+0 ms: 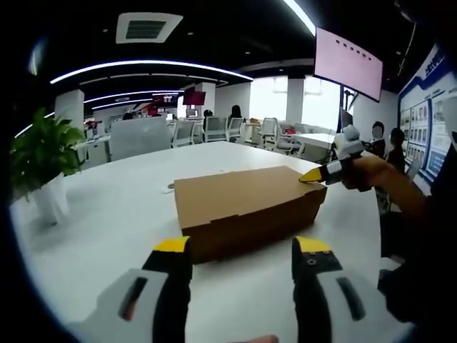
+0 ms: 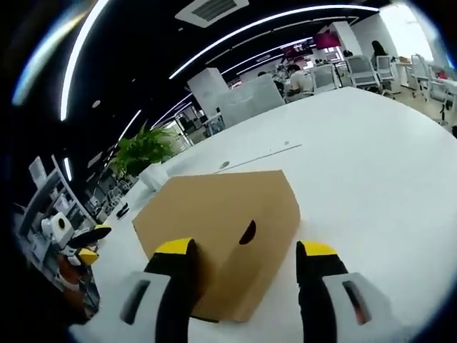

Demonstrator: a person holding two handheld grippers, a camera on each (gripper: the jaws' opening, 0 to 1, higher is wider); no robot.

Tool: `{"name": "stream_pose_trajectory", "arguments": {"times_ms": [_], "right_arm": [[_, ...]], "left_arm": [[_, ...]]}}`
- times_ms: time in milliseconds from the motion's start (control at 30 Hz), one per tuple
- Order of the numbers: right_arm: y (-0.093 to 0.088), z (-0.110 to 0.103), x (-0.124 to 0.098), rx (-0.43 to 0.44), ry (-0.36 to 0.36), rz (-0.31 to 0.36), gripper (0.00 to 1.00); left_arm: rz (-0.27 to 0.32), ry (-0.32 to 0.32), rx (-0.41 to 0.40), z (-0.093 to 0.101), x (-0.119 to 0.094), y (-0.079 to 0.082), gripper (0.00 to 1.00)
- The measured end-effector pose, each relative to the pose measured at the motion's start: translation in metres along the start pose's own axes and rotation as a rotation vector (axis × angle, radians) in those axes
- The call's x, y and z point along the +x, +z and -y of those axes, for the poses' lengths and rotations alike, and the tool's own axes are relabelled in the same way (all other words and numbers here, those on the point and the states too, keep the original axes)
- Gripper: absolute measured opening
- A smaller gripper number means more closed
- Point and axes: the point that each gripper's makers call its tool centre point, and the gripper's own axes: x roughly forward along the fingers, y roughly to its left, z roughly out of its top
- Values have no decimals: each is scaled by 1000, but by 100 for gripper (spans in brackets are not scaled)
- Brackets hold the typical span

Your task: Operate the shoe box by opening the lid, removing the specified soft item, and placing it in the target area until the item is outside and the box remains undamaged.

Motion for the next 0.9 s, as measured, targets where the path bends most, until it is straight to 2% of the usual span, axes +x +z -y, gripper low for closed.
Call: {"name": "stream_pose_trajectory", "arguments": {"times_ms": [67, 300, 533, 900], "right_arm": [[-2, -3, 0, 37, 22, -4, 58], [-4, -1, 1, 72, 38, -14, 59], [-1, -2, 1, 36, 28, -14, 59], [-8, -11, 1, 78, 43, -40, 58]], "left_arm": [[-7, 1, -2, 0, 2, 0, 56], [-13, -3, 1, 4, 4, 0, 56], [-36, 13, 4, 0, 3, -6, 56], [-33, 3, 7, 5, 1, -7, 56]]}}
